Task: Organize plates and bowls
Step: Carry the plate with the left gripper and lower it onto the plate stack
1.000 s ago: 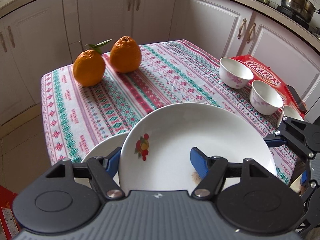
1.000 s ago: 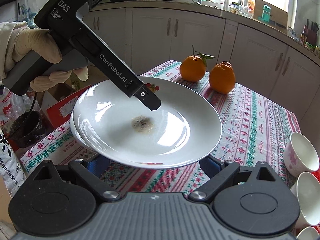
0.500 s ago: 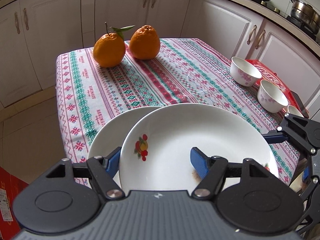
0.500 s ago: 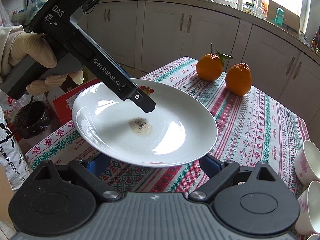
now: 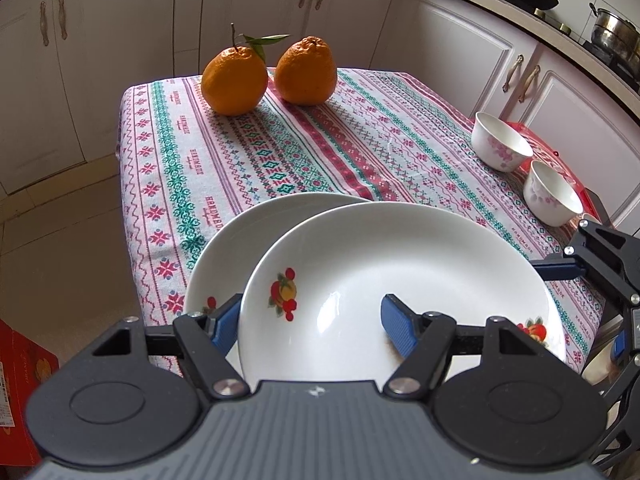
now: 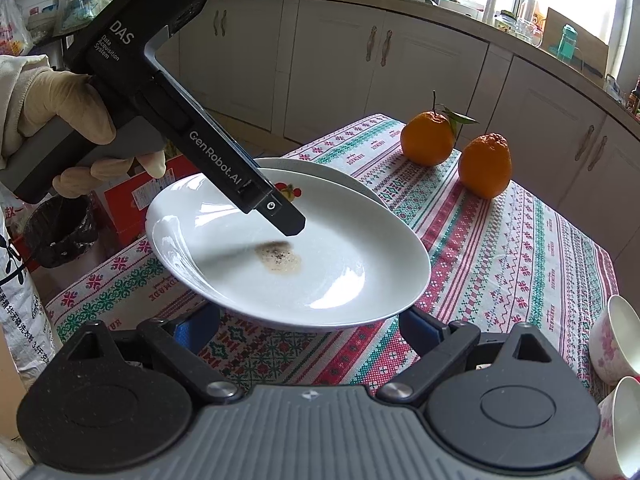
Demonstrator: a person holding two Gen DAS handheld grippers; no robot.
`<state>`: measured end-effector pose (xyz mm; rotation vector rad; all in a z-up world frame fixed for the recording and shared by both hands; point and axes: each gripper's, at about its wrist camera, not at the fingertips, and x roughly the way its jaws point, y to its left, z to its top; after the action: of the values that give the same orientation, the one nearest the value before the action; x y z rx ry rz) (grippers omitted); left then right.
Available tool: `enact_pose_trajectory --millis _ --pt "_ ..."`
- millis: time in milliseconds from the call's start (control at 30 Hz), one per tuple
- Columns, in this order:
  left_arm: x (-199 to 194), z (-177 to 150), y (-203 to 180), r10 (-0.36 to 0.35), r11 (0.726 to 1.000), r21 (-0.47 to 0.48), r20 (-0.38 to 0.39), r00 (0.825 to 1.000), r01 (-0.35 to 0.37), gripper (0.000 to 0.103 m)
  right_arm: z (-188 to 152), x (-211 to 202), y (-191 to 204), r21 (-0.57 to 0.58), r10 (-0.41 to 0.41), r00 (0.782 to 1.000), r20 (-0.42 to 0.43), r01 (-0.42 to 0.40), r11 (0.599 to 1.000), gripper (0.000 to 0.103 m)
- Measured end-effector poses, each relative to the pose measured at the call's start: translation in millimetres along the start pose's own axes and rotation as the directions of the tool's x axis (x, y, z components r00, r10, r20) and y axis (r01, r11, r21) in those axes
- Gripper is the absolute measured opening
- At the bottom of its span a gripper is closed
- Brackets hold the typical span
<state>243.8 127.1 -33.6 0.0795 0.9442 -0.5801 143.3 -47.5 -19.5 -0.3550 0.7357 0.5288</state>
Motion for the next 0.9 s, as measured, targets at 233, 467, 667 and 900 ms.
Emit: enact_pose_trajectory --millis 233,467,667,900 --pt "4.2 -2.7 2.6 0.001 1.0 -0.006 -0.013 1.0 -0.001 0.072 1.1 -0.1 1.1 -0.006 0.0 1.0 0.001 0.0 1.0 0.098" --pt "6.0 -3.3 4.0 0.003 1.0 -0.006 -0.021 1.0 -0.003 0.072 1.6 -0.1 1.9 -0.011 0.002 1.0 0.0 -0.002 1.0 0.098" --pt "3.7 -2.0 4.5 0.008 1.0 0.005 -0.023 1.0 -0.008 0.072 1.7 0.3 2.0 -0.015 0.009 1.0 -0.004 -0.009 1.0 0.098" --pt "-4.8 1.7 2.9 0.024 0.999 0.036 -0.006 1.0 -0.024 0.074 1.3 1.6 3.6 -0.02 0.015 1.0 -0.008 -0.015 1.0 0.098"
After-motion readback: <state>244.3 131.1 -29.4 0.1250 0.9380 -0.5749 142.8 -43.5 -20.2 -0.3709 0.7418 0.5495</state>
